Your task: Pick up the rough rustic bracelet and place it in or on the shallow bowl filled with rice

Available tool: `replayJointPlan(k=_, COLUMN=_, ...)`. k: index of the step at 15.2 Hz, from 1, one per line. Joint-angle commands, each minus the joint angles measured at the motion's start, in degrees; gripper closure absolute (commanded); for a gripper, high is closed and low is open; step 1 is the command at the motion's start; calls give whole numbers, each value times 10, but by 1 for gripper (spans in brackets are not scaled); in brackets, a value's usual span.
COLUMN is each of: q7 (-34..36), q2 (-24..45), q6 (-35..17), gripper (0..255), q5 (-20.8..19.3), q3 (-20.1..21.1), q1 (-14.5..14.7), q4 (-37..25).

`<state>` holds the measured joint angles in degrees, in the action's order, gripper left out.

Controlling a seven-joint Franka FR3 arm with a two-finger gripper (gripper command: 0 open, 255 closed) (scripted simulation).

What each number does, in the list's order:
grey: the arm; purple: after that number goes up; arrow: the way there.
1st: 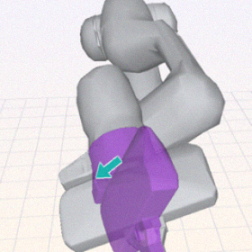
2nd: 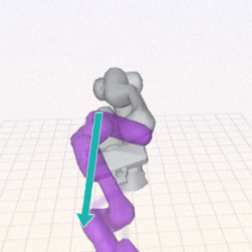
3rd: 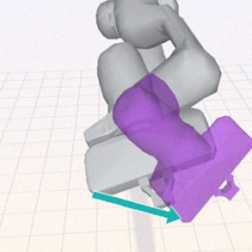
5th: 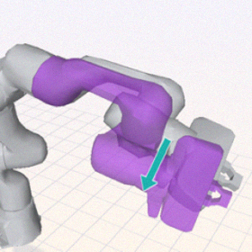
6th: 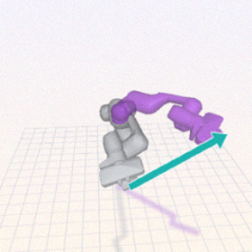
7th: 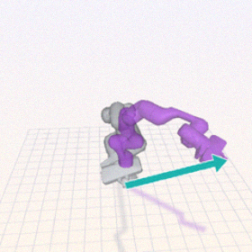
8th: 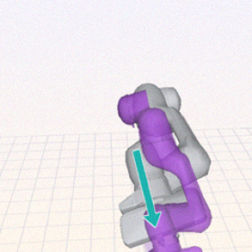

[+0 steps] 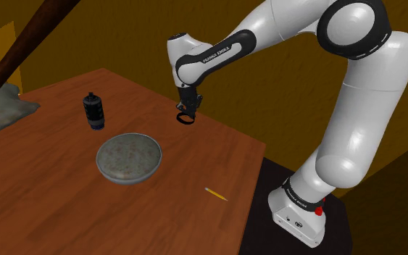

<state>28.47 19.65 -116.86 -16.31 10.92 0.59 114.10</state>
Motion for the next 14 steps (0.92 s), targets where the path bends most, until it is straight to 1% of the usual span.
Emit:
replayJointPlan(k=1, q7=0, q2=0, q6=0, gripper=255, q5=0, q3=0, q1=0, q4=0)
replayJointPlan(k=2, q7=0, q2=0, q6=-1, gripper=255, q5=0, q3=0, q1=0, q4=1)
replayJointPlan(k=14, q7=-23, q2=-53, q6=74, gripper=255, q5=19, q3=6, q1=-3, q4=-25)
